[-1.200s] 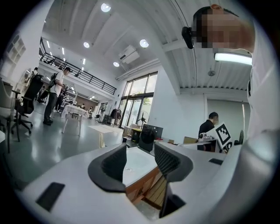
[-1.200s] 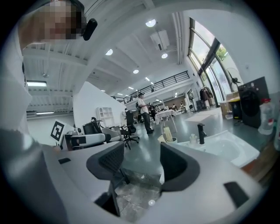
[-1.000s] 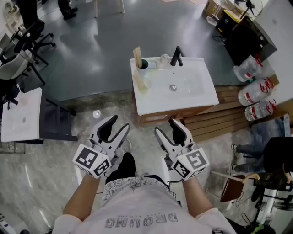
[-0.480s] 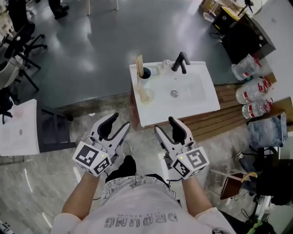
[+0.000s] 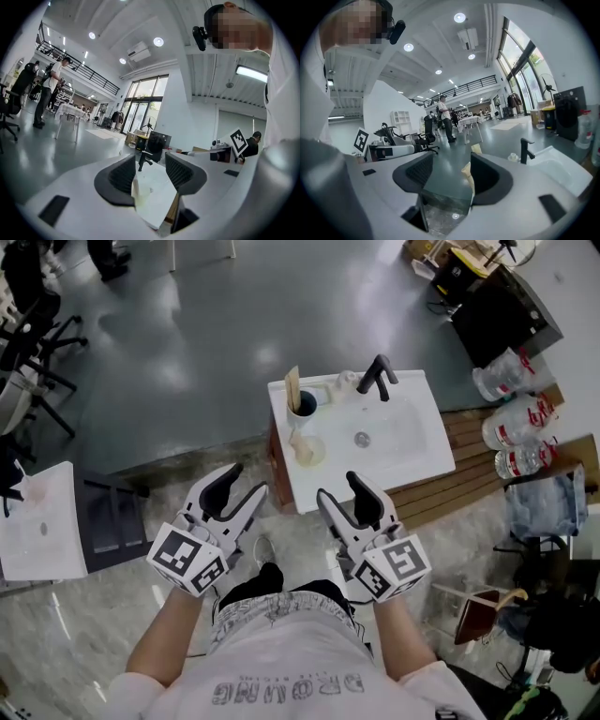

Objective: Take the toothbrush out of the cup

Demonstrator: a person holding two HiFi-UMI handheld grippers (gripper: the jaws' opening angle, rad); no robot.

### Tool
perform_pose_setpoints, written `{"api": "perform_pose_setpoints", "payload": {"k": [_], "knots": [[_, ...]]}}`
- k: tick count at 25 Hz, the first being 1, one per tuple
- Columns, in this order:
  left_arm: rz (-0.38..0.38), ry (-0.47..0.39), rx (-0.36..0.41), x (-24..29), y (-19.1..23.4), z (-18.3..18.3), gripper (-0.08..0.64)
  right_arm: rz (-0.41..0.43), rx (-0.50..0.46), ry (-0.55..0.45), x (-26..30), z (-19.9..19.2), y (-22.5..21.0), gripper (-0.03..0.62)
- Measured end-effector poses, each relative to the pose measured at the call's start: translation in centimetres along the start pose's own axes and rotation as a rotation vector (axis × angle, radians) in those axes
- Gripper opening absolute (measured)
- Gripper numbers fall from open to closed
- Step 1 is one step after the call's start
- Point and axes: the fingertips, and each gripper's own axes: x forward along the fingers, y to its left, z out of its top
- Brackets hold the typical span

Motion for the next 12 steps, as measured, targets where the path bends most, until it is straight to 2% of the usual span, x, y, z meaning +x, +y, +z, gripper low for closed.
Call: {"api": "perform_pose_setpoints", "payload": {"k": [12], "knots": [[-0.017, 0.003, -0.011, 1.8, 1.6, 0.5, 0.204, -0.02, 0.004, -0.005, 1.9, 1.1, -1.5, 0.259]]}}
